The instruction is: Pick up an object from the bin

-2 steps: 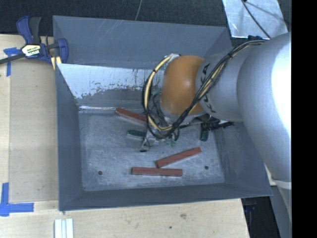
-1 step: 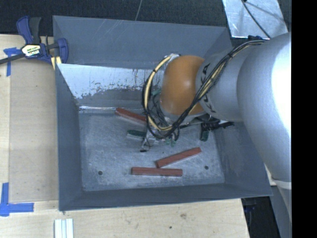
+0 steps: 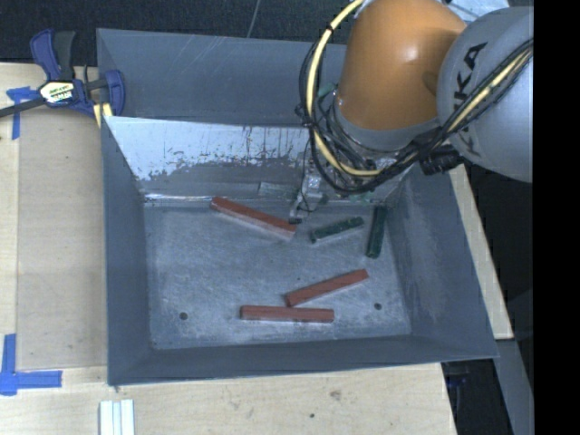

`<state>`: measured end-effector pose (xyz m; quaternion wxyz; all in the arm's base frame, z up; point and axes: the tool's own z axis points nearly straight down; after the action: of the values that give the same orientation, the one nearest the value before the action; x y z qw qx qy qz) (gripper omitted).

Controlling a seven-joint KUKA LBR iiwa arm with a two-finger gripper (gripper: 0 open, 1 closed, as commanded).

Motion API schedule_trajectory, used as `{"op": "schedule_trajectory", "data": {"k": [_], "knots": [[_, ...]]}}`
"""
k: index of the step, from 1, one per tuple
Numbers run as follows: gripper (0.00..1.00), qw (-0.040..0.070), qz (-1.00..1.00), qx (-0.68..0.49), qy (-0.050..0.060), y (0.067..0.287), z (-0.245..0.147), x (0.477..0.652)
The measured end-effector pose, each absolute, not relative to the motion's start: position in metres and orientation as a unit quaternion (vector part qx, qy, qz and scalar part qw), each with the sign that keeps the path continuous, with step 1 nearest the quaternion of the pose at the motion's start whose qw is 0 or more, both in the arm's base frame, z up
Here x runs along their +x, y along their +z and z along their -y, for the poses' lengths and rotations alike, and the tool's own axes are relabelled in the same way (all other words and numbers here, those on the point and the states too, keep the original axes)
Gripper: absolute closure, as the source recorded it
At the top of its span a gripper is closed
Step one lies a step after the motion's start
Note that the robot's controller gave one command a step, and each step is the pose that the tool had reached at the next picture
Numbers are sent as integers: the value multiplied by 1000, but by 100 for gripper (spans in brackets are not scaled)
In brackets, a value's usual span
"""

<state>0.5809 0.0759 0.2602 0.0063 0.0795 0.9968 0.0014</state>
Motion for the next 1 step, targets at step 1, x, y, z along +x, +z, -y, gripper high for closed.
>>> {"op": "schedule_trajectory", "data": {"k": [1], "knots": [[100,2,-997,79,0,255,-76,579]]}}
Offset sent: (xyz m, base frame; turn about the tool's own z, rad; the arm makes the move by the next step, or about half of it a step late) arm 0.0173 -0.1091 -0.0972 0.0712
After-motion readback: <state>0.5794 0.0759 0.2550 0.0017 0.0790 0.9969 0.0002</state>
